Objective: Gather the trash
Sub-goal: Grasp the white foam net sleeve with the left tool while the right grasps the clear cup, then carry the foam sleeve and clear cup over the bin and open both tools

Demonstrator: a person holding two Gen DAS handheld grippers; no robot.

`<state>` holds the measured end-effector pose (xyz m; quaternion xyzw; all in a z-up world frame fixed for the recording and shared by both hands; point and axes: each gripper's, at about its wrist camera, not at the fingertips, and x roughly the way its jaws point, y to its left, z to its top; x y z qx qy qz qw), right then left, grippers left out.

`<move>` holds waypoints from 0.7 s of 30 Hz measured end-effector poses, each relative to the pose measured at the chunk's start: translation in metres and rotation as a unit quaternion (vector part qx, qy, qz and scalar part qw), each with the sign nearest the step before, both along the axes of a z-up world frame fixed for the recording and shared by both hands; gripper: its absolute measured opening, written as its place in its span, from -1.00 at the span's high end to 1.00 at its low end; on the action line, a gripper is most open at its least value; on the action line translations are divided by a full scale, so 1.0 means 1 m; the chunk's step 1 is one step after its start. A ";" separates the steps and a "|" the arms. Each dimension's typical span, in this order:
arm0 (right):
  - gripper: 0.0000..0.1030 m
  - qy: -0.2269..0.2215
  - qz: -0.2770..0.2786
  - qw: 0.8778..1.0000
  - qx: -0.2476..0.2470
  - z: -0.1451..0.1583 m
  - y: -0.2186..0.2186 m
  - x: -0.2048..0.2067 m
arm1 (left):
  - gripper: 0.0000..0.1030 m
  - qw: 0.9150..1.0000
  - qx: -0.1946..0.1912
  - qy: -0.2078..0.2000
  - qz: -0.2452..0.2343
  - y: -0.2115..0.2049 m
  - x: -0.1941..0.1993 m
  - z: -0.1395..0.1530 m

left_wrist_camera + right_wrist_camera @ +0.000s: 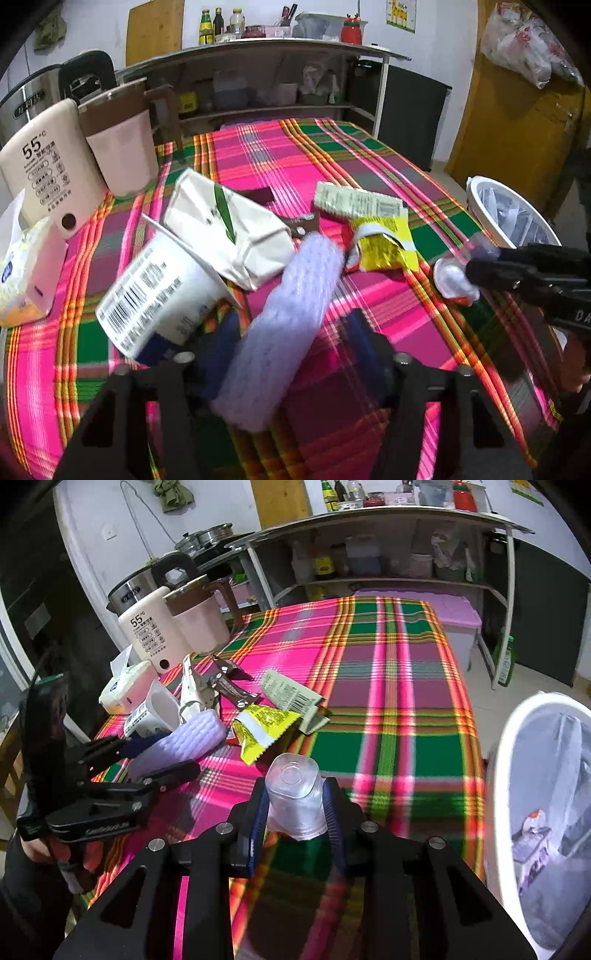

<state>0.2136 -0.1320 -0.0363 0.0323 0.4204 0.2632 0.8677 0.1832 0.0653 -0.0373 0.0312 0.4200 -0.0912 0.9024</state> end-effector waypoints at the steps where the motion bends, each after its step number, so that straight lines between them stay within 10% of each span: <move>1: 0.40 -0.002 -0.003 1.000 0.001 0.001 -0.004 -0.002 | 0.05 1.000 0.002 0.003 0.006 -0.002 -0.002 -0.001; 8: 0.40 -0.006 -0.015 1.000 0.006 0.007 -0.024 -0.020 | 0.42 0.999 -0.027 0.001 0.044 -0.009 -0.022 0.000; 21: 0.40 -0.027 -0.032 0.999 0.007 0.020 -0.068 -0.065 | 0.46 0.993 -0.101 -0.025 0.056 -0.048 -0.077 0.015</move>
